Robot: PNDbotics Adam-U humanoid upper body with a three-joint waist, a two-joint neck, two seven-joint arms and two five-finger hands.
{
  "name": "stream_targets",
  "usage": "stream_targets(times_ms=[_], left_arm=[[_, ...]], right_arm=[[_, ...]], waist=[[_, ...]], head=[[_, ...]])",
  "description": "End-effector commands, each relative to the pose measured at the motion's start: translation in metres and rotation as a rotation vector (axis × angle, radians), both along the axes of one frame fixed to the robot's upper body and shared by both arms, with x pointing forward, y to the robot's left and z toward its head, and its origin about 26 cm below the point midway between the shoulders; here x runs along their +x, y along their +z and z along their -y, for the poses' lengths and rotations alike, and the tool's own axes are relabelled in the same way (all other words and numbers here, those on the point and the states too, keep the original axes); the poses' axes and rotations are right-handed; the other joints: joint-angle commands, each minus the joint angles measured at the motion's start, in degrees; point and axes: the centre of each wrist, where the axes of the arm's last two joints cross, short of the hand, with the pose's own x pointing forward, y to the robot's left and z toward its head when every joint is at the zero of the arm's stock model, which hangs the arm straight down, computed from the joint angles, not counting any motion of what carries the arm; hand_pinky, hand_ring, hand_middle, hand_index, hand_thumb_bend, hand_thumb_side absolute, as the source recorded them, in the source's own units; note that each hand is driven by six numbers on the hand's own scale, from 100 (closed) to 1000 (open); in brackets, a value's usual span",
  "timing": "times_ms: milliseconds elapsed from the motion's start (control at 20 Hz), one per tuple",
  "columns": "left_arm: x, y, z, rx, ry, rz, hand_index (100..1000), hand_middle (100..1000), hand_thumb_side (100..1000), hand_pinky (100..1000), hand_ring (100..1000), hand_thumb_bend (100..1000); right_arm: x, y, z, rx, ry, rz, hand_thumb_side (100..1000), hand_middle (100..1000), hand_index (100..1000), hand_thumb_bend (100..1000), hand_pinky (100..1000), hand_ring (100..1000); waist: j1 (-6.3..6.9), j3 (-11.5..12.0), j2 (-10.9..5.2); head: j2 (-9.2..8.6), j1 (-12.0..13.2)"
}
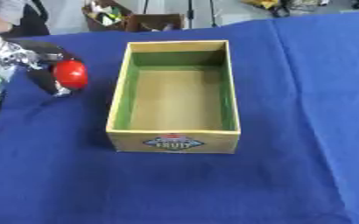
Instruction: Pick up objects on the table and place them in the box.
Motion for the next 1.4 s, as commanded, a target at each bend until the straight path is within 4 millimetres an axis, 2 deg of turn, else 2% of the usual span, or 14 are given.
stream_targets(times_ms=[50, 200, 500, 1000, 1200, 1400], left_arm=[[-0.001, 0.009, 0.000, 0.005, 0.010, 0.046, 592, 462, 375, 100, 377, 100], [-0.002, 0.012, 0.001, 0.014, 0.021, 0.076, 533, 475, 337, 100, 377, 100], [-0.004, 0.018, 0.002, 0.038, 0.030, 0.148, 511, 471, 272, 100, 371, 100], [-0.014, 0.043, 0.011, 0.041, 0.020, 0.237, 492, 456, 268, 100, 354, 100], [-0.024, 0.063, 0.020, 0.000, -0.021, 0.307, 485, 445, 267, 100, 347, 100], [-0.034, 0.077, 0.041, -0.021, -0.119, 0.362, 480, 435, 268, 100, 344, 100]], right_arm=[[-0.003, 0.009, 0.001, -0.016, -0.002, 0.030, 1000, 630, 770, 100, 756, 771], [-0.003, 0.009, 0.001, -0.013, -0.001, 0.029, 1000, 629, 769, 100, 756, 771], [-0.003, 0.009, 0.002, -0.002, -0.002, 0.029, 1000, 628, 767, 100, 755, 770], [-0.003, 0.007, 0.002, 0.010, -0.004, 0.024, 1000, 628, 766, 100, 753, 768], [-0.004, 0.005, 0.003, 0.020, -0.005, 0.016, 1000, 628, 765, 100, 752, 767], [-0.004, 0.005, 0.003, 0.025, -0.003, 0.016, 1000, 628, 764, 100, 752, 766]], waist=[[-0.21, -0.1, -1.05], [-0.19, -0.1, -1.31], [-0.33, 0.0, -1.97], [-0.73, 0.5, -3.27], [-1.02, 1.0, -4.69], [-1.20, 1.1, -5.37]], head=[[-0.39, -0.1], [-0.25, -0.2], [0.01, -0.1], [0.67, -0.4], [1.67, -0.9], [1.93, -1.0]])
